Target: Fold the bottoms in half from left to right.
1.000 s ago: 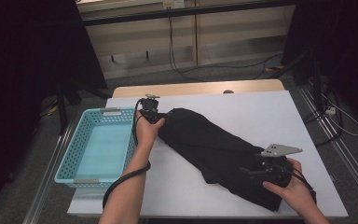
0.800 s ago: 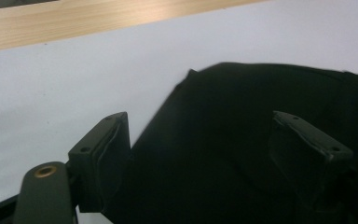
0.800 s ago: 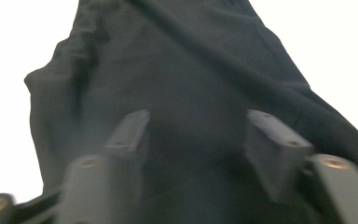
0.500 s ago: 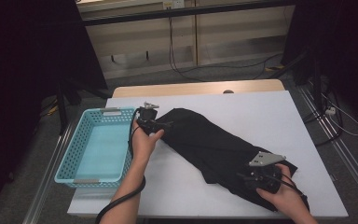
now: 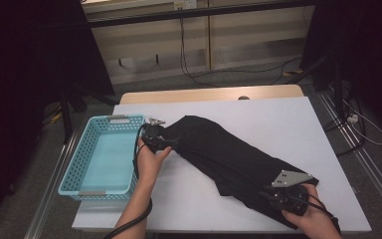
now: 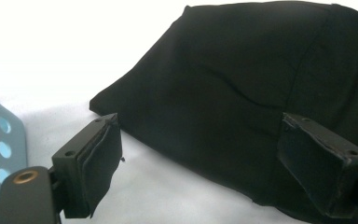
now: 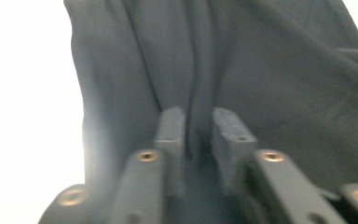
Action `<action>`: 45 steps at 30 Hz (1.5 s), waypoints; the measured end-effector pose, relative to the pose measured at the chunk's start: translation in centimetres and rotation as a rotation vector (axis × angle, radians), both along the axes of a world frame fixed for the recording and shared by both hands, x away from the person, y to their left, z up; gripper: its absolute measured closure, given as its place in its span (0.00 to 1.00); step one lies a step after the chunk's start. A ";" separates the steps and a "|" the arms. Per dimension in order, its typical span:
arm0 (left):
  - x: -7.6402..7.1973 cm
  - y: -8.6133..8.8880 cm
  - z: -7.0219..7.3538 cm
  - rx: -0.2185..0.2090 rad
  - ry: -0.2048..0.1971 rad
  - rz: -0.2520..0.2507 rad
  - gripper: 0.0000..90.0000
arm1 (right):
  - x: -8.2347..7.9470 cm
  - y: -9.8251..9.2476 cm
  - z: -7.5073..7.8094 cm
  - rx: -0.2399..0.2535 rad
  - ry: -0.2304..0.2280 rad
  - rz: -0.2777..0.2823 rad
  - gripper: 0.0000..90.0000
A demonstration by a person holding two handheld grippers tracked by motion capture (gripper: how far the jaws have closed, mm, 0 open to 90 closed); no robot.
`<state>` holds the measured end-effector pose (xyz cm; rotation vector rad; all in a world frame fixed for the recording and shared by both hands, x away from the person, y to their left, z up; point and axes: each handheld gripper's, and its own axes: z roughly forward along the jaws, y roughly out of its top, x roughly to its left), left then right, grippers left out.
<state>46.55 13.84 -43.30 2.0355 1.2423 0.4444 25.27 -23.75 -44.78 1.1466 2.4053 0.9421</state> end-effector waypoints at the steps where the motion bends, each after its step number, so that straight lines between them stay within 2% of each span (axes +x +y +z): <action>1: 0.1 0.1 -0.1 -0.005 0.006 0.012 0.16 | 0.1 0.0 0.1 0.004 -0.004 -0.014 0.67; 4: 0.6 0.2 -0.6 -0.012 0.024 0.044 0.16 | 0.4 -0.2 0.4 0.037 -0.033 -0.060 0.53; 6: 0.9 0.1 -1.1 -0.017 0.047 0.055 0.16 | 0.6 -0.4 0.4 0.056 -0.043 -0.084 0.49; 8: 1.2 -0.2 -1.5 -0.007 0.053 0.060 0.17 | 0.8 -0.7 0.3 0.074 -0.042 -0.101 0.44; 13: 1.7 -0.5 -2.0 0.011 0.060 0.045 0.20 | 1.2 -0.9 -0.1 0.093 -0.038 -0.132 0.37; 17: 1.8 -0.8 -2.3 0.034 0.050 0.039 0.23 | 1.3 -0.8 -0.1 0.108 -0.043 -0.133 0.34; 19: 1.8 -0.9 -2.3 0.032 0.052 0.039 0.26 | 1.4 -0.6 -0.1 0.105 -0.043 -0.130 0.33; 21: 1.8 -0.9 -2.2 0.031 0.053 0.035 0.32 | 1.4 -0.5 -0.1 0.103 -0.043 -0.124 0.32; 28: 1.8 -1.2 -1.9 -0.019 0.088 0.029 0.65 | 1.5 -0.1 -0.1 0.104 -0.047 -0.117 0.30; 31: 1.9 -1.3 -1.9 -0.064 0.117 0.019 0.83 | 1.6 0.0 -0.1 0.104 -0.048 -0.118 0.28; 33: 2.0 -1.3 -1.9 -0.077 0.129 0.020 0.86 | 1.6 -0.1 -0.1 0.107 -0.041 -0.124 0.27; 36: 2.0 -1.2 -1.4 -0.079 0.138 0.020 0.89 | 1.5 -0.1 -0.2 0.110 -0.037 -0.124 0.26; 38: 2.2 -0.9 -0.7 -0.095 0.136 0.031 0.89 | 1.5 -0.2 -0.1 0.111 -0.039 -0.127 0.25; 42: 2.9 0.1 1.6 -0.124 0.107 0.068 0.90 | 1.4 -0.2 -0.1 0.116 -0.040 -0.125 0.22; 45: 3.5 1.0 2.7 -0.110 0.092 0.093 0.90 | 1.4 -0.2 0.0 0.120 -0.043 -0.123 0.21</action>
